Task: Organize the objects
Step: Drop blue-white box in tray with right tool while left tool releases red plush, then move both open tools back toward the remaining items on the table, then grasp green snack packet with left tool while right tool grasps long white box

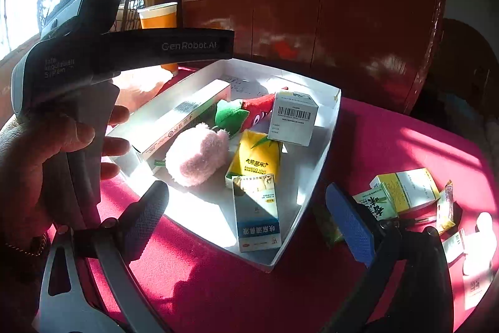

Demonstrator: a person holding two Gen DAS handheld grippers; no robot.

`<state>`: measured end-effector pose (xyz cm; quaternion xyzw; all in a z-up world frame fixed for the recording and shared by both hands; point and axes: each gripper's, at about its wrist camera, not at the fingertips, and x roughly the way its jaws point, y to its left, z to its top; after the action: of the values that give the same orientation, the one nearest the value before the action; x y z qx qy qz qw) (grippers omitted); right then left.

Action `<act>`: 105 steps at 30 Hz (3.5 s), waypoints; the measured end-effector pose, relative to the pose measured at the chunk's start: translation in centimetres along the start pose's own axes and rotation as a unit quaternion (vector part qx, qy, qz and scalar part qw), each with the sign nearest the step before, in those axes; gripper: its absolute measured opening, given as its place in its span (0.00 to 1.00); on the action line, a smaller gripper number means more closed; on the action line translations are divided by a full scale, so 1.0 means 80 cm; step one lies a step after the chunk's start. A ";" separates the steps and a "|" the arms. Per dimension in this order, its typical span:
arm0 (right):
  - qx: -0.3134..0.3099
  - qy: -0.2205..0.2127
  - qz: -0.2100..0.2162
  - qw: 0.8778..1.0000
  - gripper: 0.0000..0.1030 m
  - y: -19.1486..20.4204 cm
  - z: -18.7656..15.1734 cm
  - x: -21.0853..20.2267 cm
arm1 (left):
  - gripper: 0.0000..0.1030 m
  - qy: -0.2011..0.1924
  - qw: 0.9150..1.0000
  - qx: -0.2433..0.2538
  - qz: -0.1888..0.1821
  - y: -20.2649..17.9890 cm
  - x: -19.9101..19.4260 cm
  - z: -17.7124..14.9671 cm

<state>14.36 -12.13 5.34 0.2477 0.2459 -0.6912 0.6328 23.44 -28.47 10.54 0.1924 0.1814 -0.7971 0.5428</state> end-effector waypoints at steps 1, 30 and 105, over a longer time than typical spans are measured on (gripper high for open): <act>0.008 -0.003 0.000 1.000 0.99 -0.003 -0.003 -0.004 | 1.00 -0.001 1.000 -0.015 -0.004 0.005 -0.007 -0.004; 0.173 -0.047 -0.027 0.983 0.99 -0.130 -0.042 -0.075 | 1.00 0.028 0.997 0.010 -0.077 -0.062 -0.064 -0.026; 0.234 0.005 -0.107 0.966 0.26 -0.337 -0.199 -0.157 | 0.35 0.147 0.910 0.232 -0.310 -0.259 -0.095 -0.153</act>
<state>-11.05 9.81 2.24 0.3645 0.1053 -0.7922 0.4780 7.96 -9.16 5.49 0.3620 0.1192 -0.9077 0.1757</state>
